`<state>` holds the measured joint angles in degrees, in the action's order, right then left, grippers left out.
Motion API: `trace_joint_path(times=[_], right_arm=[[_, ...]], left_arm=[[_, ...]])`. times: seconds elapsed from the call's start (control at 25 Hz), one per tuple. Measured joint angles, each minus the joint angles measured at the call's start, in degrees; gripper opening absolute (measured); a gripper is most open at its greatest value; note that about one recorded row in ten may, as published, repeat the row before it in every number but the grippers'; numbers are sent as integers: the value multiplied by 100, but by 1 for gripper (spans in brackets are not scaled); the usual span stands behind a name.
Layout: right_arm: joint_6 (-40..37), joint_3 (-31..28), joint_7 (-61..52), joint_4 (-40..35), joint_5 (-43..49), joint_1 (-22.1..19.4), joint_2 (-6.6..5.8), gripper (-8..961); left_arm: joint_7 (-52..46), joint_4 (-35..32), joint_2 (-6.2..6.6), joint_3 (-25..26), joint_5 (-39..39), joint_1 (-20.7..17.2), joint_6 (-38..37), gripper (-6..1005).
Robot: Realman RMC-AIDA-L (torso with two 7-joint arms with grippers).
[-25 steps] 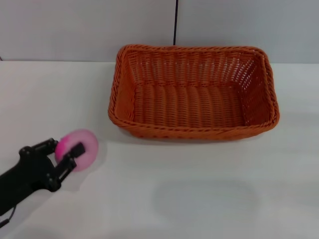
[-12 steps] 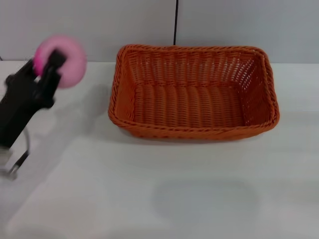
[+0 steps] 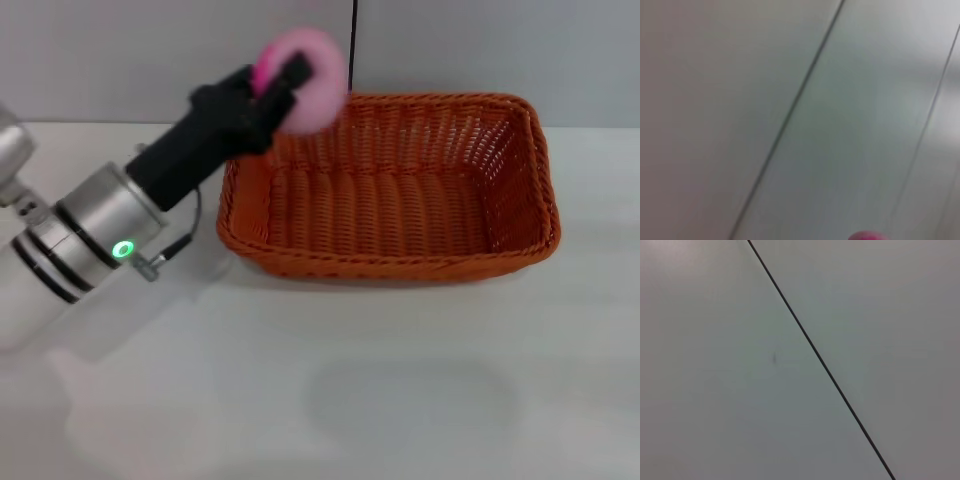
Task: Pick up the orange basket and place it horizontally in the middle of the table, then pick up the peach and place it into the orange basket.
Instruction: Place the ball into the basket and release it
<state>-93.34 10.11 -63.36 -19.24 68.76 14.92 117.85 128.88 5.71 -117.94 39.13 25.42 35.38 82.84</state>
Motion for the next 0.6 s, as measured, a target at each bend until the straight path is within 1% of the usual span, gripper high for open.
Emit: trace_joint_path(times=[0.04, 0.12, 0.24, 0.6], right_arm=[[1, 0, -3, 0, 2, -3, 0, 537], [5, 0, -7, 0, 7, -4, 0, 537], [4, 0, -11, 0, 9, 6, 4, 537], [6, 6, -20, 0, 15, 36, 33, 538]], left_arm=[[-49, 0, 0, 1, -104, 41, -90, 137], [-67, 10, -10, 0, -331, 88, -230, 229], [-42, 23, -20, 1, -476, 92, -272, 368], [-36, 29, 1, 45, -498, -57, -215, 571]])
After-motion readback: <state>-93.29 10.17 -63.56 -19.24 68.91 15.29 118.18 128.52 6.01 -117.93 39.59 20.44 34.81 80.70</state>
